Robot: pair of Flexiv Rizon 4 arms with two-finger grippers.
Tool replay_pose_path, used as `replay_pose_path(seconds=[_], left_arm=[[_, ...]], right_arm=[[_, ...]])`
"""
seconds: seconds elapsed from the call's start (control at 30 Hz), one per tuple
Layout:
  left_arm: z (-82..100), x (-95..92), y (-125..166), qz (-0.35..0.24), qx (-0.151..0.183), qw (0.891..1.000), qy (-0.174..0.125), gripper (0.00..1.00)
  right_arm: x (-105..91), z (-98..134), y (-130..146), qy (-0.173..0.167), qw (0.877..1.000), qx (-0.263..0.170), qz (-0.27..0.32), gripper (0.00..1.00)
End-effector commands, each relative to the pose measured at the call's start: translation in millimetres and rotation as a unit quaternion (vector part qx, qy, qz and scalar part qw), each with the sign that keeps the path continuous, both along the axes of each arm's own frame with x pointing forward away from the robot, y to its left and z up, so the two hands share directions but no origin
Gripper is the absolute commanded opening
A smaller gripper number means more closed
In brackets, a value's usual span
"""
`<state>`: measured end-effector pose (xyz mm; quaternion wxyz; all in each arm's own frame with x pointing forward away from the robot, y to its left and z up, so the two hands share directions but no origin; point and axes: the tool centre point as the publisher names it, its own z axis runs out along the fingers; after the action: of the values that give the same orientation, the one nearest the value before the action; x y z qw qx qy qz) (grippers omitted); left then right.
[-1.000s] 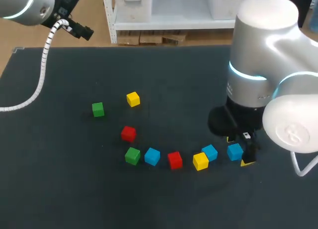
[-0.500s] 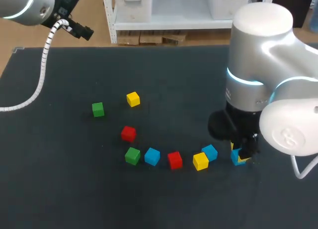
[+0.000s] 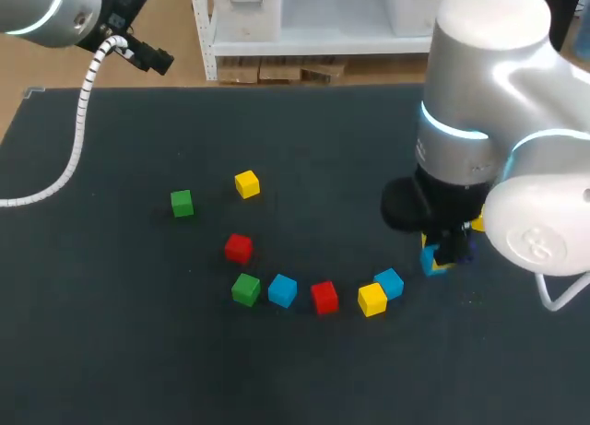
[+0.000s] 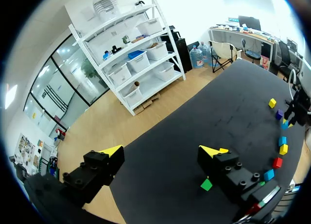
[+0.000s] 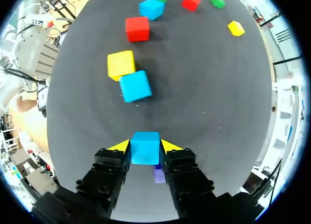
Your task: Place the blue cubes, place green cubes on the blue cubes, place the yellow cubes on the green cubes, then place the red cubes on the yellow cubes, and place purple cube on the red cubes.
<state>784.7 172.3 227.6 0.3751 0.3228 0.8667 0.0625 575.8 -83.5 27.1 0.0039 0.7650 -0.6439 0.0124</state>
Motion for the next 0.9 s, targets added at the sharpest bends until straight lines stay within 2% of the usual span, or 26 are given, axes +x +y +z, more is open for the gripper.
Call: replay_pose_path(seconds=[0.03,0.23,0.37,0.6,0.9], left_arm=[[0.1,-0.1,1,-0.002,-0.001,1.000,0.000,1.00],[0.1,-0.1,1,-0.002,-0.001,1.000,0.000,1.00],[0.1,-0.1,1,-0.002,-0.001,1.000,0.000,1.00],[0.1,-0.1,1,-0.002,-0.001,1.000,0.000,1.00],[0.1,-0.1,1,-0.002,-0.001,1.000,0.000,1.00]], right_arm=[[14.9,9,4,-0.019,1.000,-0.003,-0.006,0.00],[54.9,21,20,-0.057,0.998,-0.011,-0.010,0.00],[81.2,21,28,-0.061,0.998,-0.005,-0.033,0.00],[118.0,27,46,-0.063,0.996,0.006,-0.058,0.00],[152.5,22,53,-0.037,0.995,0.007,-0.091,0.00]])
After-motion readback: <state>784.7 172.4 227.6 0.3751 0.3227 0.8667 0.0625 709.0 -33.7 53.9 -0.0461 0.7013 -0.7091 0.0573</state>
